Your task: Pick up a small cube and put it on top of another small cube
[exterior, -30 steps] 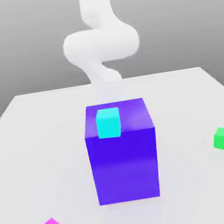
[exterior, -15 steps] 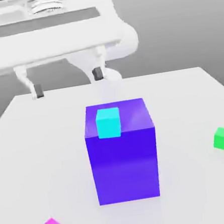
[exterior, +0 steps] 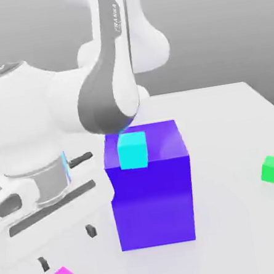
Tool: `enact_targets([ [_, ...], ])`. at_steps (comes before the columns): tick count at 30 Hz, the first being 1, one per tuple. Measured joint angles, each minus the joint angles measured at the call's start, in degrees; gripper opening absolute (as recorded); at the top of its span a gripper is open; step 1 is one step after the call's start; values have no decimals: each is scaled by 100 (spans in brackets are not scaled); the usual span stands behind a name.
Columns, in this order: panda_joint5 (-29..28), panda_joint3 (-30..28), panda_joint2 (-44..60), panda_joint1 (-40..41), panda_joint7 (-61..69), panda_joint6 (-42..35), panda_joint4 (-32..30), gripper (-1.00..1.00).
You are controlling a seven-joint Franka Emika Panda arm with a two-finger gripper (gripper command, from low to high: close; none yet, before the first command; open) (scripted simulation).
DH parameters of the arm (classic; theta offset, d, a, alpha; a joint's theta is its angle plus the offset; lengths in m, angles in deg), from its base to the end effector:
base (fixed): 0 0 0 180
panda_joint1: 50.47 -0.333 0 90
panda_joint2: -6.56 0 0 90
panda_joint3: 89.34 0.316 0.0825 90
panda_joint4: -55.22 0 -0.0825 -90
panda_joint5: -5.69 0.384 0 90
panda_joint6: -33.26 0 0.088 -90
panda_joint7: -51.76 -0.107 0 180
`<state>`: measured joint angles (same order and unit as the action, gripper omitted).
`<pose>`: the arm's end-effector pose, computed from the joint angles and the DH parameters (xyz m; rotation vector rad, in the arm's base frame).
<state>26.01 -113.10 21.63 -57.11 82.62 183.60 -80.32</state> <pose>0.4846 -0.1627 0.2268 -3.0847 0.0813 -0.0914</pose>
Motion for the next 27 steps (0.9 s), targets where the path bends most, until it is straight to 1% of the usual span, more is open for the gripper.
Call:
enact_targets([
  [2, -153, -47, 287, 93, 276, 168, -44, 0],
  [3, -134, -5, 454, 161, 399, 280, -32, 0],
  [7, 344, 502, 1230, 594, 859, 834, 145, 0],
  [8, 436, 607, 1364, 681, 931, 931, 179, -100],
  [15, 429, 605, 1362, 680, 929, 917, 178, -100],
  [20, -264, 59, 575, 229, 412, 325, 14, -100],
  [25, -669, 176, 1172, -339, 35, 214, 853, -100],
  [27, -697, 369, 1123, -661, -120, 196, 821, -100],
])
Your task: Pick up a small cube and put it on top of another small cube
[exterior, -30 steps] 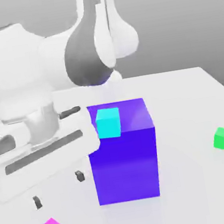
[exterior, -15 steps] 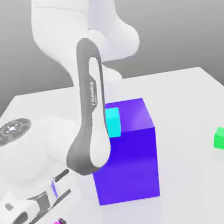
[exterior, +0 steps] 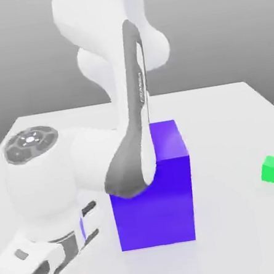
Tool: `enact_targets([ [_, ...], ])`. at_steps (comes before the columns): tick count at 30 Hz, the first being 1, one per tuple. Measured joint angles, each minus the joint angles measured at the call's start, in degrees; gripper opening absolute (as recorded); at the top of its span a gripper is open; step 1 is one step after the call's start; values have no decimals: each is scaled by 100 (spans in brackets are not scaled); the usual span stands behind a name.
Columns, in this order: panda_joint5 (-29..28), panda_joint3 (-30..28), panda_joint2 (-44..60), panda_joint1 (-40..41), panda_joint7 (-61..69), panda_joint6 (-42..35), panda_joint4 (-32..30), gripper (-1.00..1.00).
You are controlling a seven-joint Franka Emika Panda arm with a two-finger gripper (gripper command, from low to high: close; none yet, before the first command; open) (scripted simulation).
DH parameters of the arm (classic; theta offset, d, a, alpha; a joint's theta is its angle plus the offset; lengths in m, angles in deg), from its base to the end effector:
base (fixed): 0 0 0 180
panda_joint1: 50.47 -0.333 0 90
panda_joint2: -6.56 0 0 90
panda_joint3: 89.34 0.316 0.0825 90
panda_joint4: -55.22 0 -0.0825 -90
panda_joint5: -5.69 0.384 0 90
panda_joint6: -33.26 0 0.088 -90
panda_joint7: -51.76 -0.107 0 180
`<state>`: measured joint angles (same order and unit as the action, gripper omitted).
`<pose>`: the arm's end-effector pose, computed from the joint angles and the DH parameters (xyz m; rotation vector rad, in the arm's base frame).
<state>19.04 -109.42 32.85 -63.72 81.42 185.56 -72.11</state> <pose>0.5427 -0.0768 0.1792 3.0750 0.3501 0.0052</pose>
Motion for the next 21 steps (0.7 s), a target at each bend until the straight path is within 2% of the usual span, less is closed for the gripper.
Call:
enact_targets([
  [9, -218, 935, -906, -1575, -854, -7, -856, -100],
  [16, -805, 1933, -2065, -3073, -1987, 33, -1936, -100],
  [19, -1135, 2379, -2663, -4089, -2571, 28, -2535, -100],
  [21, -1288, 2305, -2654, -4963, -2827, 244, -2765, -100],
])
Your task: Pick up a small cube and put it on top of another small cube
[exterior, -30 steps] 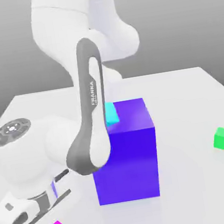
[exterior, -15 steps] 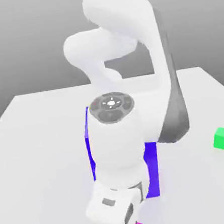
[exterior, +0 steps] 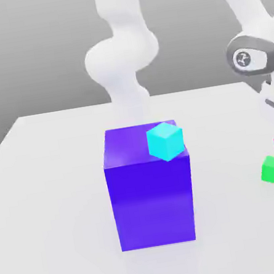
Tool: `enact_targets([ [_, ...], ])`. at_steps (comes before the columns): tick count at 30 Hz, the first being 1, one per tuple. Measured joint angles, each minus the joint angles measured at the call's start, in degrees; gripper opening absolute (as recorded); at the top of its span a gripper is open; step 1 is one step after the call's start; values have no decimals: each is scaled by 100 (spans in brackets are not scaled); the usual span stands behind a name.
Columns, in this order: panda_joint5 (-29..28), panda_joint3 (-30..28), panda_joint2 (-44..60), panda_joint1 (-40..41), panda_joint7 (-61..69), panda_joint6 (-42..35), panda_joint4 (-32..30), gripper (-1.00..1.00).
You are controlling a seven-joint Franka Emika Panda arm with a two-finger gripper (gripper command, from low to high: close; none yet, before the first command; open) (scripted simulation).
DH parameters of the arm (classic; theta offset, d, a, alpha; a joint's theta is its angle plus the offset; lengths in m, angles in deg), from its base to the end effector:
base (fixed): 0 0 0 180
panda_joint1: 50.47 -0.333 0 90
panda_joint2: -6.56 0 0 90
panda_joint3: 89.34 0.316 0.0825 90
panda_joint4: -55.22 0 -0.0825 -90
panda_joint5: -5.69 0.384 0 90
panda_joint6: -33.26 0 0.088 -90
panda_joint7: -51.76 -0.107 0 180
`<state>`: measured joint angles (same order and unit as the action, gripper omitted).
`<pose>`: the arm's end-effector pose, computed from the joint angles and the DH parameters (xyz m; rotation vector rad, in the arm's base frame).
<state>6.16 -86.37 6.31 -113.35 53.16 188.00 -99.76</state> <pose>0.1671 0.3719 0.2303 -2.6200 -1.7284 0.0025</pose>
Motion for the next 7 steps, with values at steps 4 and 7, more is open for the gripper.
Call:
enact_targets([
  [4, 23, -466, 689, 98, -30, 720, -38, -100],
  [7, 43, -469, 840, 124, -17, 864, -34, 100],
])
